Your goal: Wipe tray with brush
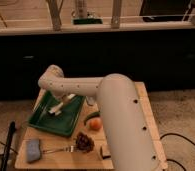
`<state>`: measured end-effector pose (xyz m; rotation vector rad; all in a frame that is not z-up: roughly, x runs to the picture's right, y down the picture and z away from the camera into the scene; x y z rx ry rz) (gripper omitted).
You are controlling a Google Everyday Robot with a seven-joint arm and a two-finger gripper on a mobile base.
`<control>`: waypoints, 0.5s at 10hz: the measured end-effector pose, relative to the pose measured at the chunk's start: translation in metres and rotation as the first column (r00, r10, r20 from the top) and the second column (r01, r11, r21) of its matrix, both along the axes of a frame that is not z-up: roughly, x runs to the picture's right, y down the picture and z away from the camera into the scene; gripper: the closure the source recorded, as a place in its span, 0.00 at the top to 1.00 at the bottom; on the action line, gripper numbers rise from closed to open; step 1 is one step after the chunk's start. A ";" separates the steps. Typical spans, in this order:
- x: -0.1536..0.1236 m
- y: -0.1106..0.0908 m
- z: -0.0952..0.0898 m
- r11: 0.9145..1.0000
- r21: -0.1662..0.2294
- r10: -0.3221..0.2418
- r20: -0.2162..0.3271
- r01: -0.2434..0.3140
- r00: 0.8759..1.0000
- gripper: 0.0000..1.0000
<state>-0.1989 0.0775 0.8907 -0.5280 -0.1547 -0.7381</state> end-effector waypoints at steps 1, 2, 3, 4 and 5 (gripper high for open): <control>-0.014 -0.004 -0.001 1.000 0.011 -0.012 0.022 0.012 1.000 0.00; -0.025 -0.002 -0.003 1.000 0.012 -0.025 0.040 0.024 0.999 0.00; -0.038 0.000 -0.007 0.999 0.017 -0.038 0.069 0.037 0.997 0.00; -0.038 0.008 -0.015 0.998 0.015 -0.059 0.084 0.058 0.995 0.00; -0.040 0.018 -0.023 0.997 0.012 -0.073 0.098 0.072 0.993 0.00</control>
